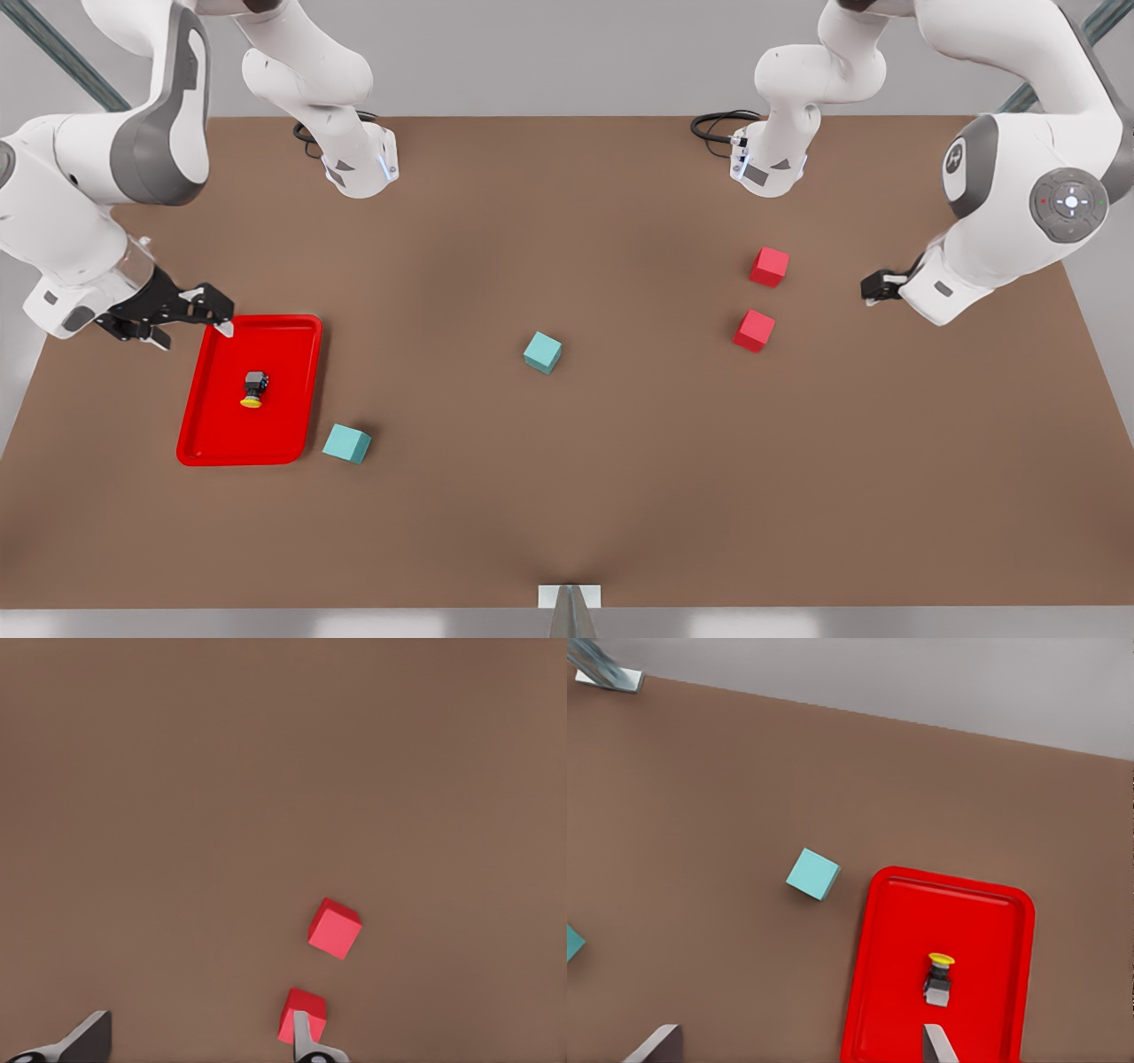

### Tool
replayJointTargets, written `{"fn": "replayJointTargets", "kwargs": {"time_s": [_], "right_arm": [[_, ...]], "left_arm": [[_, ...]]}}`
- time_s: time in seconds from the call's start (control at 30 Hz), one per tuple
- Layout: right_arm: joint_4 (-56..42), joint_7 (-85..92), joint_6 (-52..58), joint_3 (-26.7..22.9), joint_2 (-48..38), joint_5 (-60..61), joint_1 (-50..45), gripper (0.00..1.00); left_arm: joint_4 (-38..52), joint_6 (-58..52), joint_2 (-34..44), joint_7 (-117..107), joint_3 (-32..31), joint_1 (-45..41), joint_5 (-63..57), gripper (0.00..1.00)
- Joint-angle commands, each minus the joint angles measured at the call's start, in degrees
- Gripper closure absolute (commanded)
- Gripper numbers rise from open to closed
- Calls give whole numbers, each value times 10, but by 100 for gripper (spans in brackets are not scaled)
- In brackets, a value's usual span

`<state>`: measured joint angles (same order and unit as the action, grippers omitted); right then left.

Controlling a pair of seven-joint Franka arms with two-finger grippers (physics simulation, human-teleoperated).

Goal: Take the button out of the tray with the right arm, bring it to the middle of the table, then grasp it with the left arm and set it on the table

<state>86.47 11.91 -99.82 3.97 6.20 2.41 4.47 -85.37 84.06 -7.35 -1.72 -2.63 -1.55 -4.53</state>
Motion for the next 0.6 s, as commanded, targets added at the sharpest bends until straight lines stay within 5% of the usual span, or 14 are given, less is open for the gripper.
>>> {"fn": "replayJointTargets", "kwargs": {"time_s": [0.0, 0.27, 0.57], "right_arm": [[1, 9, -4, 0, 0, 0, 6, 0], [344, -161, -378, 0, 31, -79, 62, 0], [338, -89, -448, 0, 139, 6, 107, 0]], "left_arm": [[0, 26, -4, 1, 0, 2, 3, 0], [0, 31, -10, 1, 1, 4, 3, 0], [0, 30, -14, 1, 2, 5, 3, 0]]}}
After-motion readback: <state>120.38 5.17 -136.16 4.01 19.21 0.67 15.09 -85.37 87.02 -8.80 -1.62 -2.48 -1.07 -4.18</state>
